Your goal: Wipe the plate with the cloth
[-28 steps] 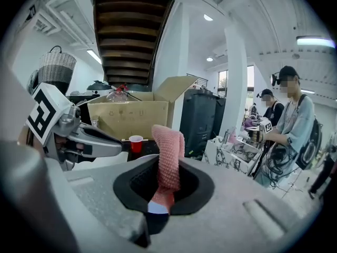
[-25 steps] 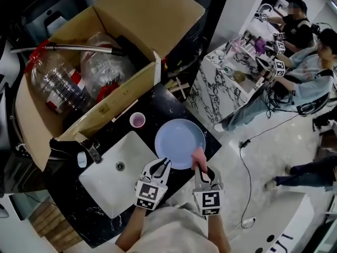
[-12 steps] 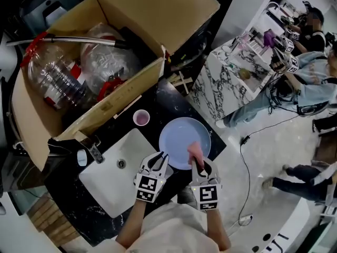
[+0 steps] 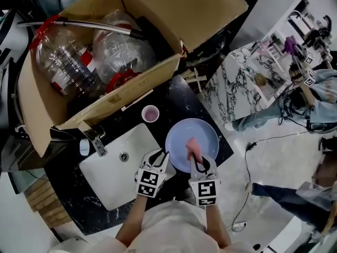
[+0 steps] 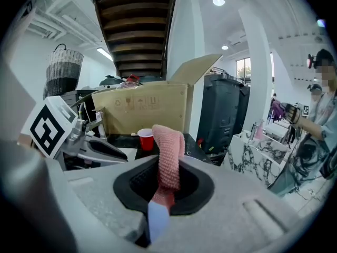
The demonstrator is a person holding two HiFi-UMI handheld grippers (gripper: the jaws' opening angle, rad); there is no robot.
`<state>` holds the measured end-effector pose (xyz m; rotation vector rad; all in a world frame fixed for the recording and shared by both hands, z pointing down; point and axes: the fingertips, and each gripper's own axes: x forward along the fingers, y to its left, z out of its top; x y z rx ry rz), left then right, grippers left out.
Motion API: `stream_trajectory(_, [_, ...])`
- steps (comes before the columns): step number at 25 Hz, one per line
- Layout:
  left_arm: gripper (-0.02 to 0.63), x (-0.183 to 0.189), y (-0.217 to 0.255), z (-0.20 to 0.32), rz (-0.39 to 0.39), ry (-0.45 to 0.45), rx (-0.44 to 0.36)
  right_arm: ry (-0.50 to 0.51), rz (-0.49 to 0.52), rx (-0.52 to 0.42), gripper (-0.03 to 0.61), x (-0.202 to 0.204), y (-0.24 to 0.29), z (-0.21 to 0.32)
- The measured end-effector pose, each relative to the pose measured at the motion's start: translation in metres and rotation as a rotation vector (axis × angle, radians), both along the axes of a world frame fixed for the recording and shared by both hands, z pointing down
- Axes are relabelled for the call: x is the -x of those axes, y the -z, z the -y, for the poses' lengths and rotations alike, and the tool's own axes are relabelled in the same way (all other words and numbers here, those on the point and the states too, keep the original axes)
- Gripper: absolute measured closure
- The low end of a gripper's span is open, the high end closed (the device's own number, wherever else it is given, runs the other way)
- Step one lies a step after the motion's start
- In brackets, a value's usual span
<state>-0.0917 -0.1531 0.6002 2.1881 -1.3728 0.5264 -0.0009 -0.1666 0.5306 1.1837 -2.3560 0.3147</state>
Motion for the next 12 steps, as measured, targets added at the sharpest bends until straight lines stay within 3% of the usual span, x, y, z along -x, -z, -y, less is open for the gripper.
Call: stream_trajectory(12, [0.538,-0.001,-0.024,0.011,0.047,0.014,0.054,0.032,0.031,0.044,0.551,0.021,-0.031,0.029])
